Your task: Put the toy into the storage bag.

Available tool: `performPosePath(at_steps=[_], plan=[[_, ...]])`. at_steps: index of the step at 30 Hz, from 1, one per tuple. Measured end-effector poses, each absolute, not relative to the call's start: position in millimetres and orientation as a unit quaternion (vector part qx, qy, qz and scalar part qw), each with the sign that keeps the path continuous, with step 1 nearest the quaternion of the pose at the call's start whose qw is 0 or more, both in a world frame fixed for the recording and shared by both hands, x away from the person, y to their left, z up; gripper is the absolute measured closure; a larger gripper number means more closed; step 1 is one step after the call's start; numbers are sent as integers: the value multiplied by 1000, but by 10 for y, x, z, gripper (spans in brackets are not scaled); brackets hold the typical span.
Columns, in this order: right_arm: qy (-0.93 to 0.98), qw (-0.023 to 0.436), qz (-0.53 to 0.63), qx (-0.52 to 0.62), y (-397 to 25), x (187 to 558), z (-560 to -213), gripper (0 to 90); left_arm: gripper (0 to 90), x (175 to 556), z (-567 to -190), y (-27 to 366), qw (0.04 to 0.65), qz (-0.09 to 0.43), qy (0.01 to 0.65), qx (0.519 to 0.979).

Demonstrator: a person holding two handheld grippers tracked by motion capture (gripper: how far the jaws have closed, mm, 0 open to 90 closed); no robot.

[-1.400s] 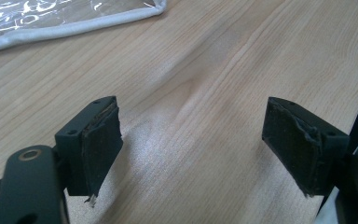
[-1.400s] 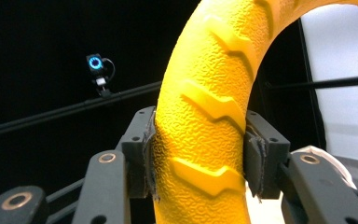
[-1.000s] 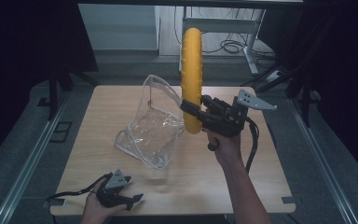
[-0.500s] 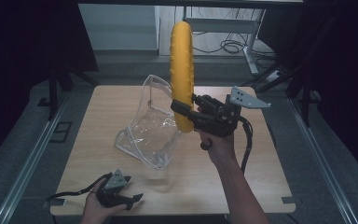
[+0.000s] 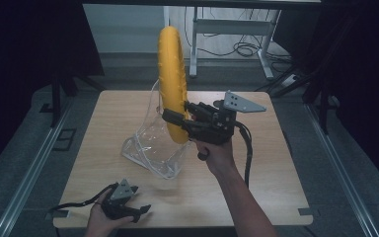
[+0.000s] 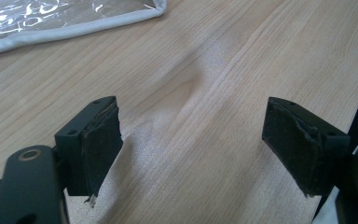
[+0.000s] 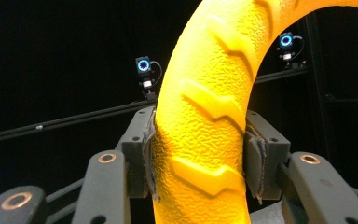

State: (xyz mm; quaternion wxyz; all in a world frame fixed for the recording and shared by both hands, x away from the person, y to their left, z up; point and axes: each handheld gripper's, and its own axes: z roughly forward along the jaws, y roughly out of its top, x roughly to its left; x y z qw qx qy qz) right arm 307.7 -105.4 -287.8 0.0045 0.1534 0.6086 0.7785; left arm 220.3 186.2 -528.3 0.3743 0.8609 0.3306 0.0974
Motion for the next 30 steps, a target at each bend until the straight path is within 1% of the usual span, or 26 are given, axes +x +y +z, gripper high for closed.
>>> performPosePath(at_steps=[11, 30], plan=[[618, -17, 770, 158, -895, 3149, -3051, 517, 195, 2202, -5289, 1860, 372, 97, 329, 863], [623, -30, 763, 168, -791, 3214, -3255, 516, 195, 2198, -5288, 1862, 371, 98, 328, 863]])
